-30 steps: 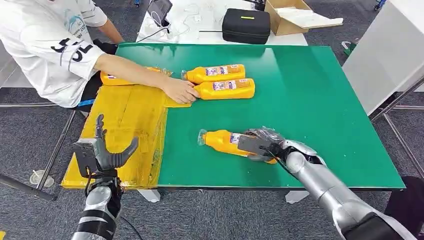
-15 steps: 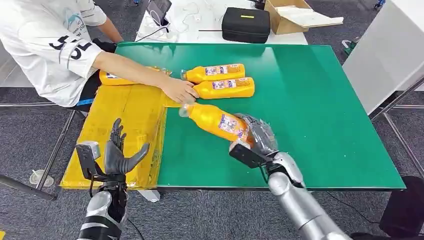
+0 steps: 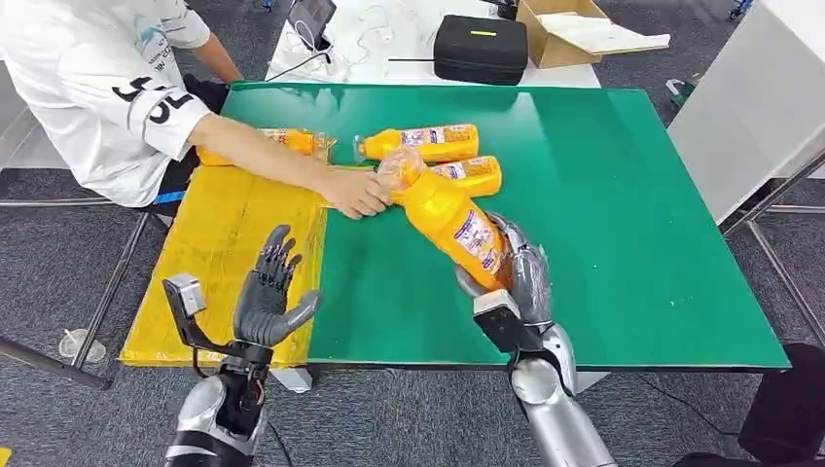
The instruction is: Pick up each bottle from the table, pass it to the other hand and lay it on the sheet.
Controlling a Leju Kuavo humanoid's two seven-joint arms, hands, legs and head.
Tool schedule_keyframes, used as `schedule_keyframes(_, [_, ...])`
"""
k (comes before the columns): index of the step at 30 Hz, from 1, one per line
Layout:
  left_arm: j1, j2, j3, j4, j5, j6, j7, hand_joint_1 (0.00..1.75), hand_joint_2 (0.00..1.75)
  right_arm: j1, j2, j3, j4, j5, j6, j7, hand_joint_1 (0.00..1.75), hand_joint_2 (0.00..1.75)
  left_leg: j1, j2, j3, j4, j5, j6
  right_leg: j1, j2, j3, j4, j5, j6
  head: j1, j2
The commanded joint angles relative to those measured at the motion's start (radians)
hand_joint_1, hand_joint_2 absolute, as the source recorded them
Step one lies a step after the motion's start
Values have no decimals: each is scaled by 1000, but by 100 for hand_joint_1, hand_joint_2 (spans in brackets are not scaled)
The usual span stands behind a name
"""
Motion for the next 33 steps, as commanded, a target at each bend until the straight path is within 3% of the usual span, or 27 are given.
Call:
schedule_keyframes(1, [-27,50,-98,38,65,-87,29,0,175,-34,73,17,214,-10,82,-46,175,175,0,2,6,-2,-1,0,1,1,5,-2,-1,-2,0,0])
schedule_keyframes(7, [-28,49,-101,42,67,-84,28,0,175,-39,83,22,230,-10,74,-57,175,175,1,2,3,-1,-1,0,1,1,3,-1,0,-1,0,0])
schedule_keyframes(8, [-28,49,-101,42,67,-84,28,0,175,-39,83,22,230,-10,74,-57,175,175,1,5,10,-2,-3,1,2,2,9,-2,-2,-3,0,0])
schedule_keyframes(9, [-29,50,-102,42,68,-86,29,0,175,-40,83,22,232,-12,77,-56,175,175,1,2,5,-1,-1,0,1,0,4,-2,-1,-2,0,0])
schedule_keyframes(12, [-46,51,-127,60,65,-98,28,0,175,-64,120,79,313,-7,119,-80,175,175,1,3,4,-1,-1,0,1,2,3,-1,0,-2,0,0])
schedule_keyframes(18, [-83,47,-151,109,65,-97,33,0,175,-119,192,176,426,7,75,-98,175,175,1,5,4,-1,-1,0,1,4,3,-1,0,-2,0,0])
schedule_keyframes(22, [-97,44,-160,134,64,-94,36,0,175,-133,204,219,452,6,77,-88,175,175,2,3,4,-1,-1,0,2,2,3,-1,0,-2,0,0])
schedule_keyframes(23, [-98,44,-160,135,64,-94,36,0,175,-132,207,221,454,6,78,-87,175,175,2,5,10,-2,-3,0,3,3,9,-2,-2,-4,0,0])
schedule_keyframes(27, [-116,38,-163,169,62,-83,36,0,175,-145,218,265,517,12,79,-81,175,175,2,2,5,-1,-1,0,2,1,5,-1,-1,-2,0,0])
schedule_keyframes(28, [-118,38,-164,173,63,-84,35,0,175,-146,220,270,525,11,73,-82,175,175,2,4,11,-2,-3,1,3,1,10,-3,-2,-3,0,0])
schedule_keyframes(33, [-122,38,-164,180,72,-95,31,0,175,-155,223,303,591,10,86,-73,175,175,2,2,4,-1,-1,0,2,0,4,-1,-1,-2,0,0])
